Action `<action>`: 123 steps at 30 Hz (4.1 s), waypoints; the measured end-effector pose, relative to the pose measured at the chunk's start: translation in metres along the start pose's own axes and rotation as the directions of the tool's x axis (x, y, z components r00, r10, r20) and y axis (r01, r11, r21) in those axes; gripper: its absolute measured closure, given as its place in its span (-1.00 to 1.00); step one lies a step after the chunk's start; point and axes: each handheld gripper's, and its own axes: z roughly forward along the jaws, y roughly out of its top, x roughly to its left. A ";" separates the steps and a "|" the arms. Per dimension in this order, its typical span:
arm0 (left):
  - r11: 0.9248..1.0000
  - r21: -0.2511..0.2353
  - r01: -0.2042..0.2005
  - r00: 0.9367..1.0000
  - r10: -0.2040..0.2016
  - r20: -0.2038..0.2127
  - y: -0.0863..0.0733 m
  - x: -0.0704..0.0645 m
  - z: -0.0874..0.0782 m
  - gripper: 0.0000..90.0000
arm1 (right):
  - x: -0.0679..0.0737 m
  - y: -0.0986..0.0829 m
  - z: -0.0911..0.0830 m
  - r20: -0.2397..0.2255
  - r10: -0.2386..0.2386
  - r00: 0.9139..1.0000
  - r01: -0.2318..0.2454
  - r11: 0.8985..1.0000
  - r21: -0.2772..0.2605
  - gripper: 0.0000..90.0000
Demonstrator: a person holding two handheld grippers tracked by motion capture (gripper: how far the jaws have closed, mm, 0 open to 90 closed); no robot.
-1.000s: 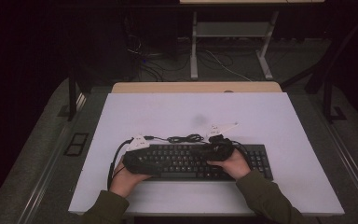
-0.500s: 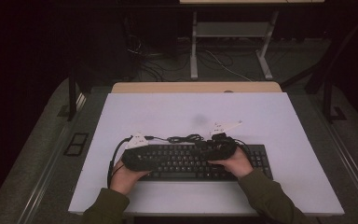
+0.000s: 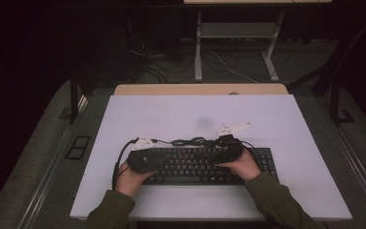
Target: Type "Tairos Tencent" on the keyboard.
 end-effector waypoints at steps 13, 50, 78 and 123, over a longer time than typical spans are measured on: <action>0.998 0.055 -0.013 1.000 0.012 0.005 0.002 0.001 0.006 0.98 | 0.000 0.001 -0.002 0.004 -0.001 1.000 0.001 1.000 -0.005 -0.26; 0.993 0.118 -0.022 1.000 0.021 0.012 0.003 -0.004 0.022 0.99 | 0.002 0.002 -0.002 0.018 -0.002 1.000 0.002 1.000 -0.008 -0.44; 0.999 0.050 -0.019 0.999 0.017 0.027 0.006 -0.007 0.010 0.75 | 0.001 0.003 -0.005 0.035 -0.001 0.999 0.002 1.000 -0.025 -0.48; 1.000 -0.026 -0.002 1.000 0.002 0.015 -0.005 0.001 -0.013 -0.64 | 0.004 -0.005 0.004 0.033 -0.051 0.998 0.048 0.994 0.096 0.98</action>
